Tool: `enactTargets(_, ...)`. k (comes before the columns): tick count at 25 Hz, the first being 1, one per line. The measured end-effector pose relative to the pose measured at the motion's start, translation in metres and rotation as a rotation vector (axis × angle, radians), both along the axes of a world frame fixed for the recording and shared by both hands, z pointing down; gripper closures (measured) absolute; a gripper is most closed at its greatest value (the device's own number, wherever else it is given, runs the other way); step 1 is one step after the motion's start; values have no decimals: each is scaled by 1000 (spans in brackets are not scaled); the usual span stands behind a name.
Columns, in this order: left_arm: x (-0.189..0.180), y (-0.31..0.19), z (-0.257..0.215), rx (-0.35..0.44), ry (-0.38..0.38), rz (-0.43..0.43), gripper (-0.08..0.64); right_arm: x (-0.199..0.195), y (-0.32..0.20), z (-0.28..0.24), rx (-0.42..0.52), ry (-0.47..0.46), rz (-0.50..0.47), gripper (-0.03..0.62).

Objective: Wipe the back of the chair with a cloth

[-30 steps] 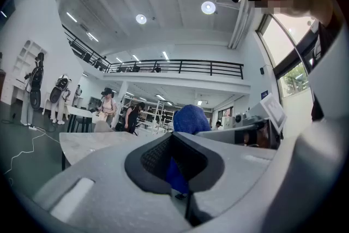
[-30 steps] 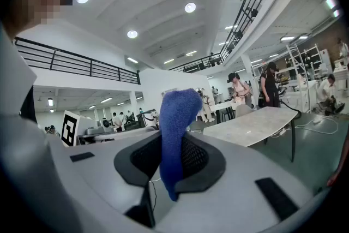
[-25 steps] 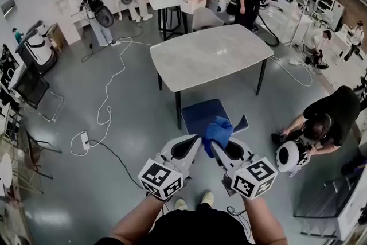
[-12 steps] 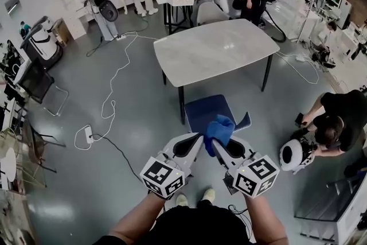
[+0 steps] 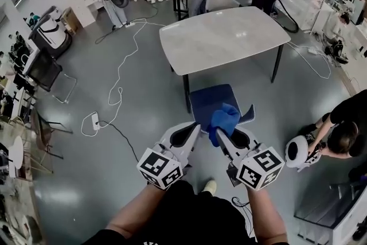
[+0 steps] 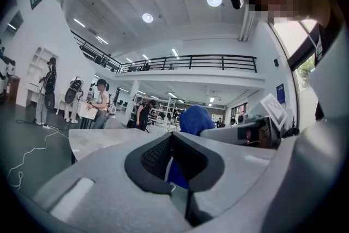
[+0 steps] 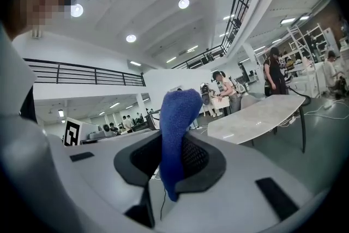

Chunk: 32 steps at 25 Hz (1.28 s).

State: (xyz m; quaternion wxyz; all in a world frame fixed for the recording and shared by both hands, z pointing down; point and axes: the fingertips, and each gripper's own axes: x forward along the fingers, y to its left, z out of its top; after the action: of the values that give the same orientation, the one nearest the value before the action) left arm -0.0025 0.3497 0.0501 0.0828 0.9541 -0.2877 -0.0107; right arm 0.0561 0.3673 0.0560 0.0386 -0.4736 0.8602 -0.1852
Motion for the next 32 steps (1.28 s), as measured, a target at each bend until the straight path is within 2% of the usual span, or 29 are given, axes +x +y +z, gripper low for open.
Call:
enactTargets(11,10,-61,30,-28,-4,-20,552,15,-57,31,-63,-18,0,509)
enactTargets(21,5,-195,67,-43,-3,10,552,0,-184,67,-154,44,16,509)
enactTargets(24,5,-234,80,-40,-17,41,552,-7,-220,81,-189,50,31,509)
enactTargets(29,14,-275,110,-68,-36,92,552,-5,-259,114,-255,67,45,509)
enactTargets(32,24,-295,132,-89,-42,106,552,3,-277,142,-283,115,-6,509)
